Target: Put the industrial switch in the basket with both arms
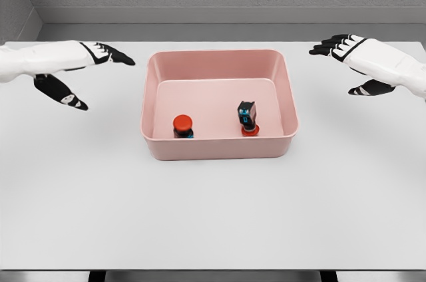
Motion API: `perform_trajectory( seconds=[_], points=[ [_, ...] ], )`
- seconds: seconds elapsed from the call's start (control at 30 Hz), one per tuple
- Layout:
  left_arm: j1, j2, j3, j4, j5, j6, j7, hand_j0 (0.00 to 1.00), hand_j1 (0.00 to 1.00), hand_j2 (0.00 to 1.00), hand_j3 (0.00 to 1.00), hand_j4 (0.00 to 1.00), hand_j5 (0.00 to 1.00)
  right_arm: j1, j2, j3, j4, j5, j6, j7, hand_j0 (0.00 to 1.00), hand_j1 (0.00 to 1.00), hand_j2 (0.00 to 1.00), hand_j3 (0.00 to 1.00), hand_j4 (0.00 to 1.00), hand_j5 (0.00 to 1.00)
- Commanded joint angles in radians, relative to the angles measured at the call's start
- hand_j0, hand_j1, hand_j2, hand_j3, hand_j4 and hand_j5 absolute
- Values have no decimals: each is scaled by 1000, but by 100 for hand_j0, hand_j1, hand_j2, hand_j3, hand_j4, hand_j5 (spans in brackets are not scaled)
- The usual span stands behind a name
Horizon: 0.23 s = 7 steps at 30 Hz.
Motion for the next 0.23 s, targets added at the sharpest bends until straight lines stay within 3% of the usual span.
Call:
perform_trajectory(
  seconds=[0.0, 0.2],
  points=[
    [1, 11, 0, 8, 32, 0, 0, 100, 100, 100, 100, 100, 100, 0, -1, -1, 4, -6, 1, 2, 100, 100, 100, 100, 100, 100],
    [35, 10, -6, 12, 28, 0, 0, 100, 100, 100, 100, 100, 100, 6, 0, -1, 12, -5, 1, 3, 100, 100, 100, 100, 100, 100]
  ],
)
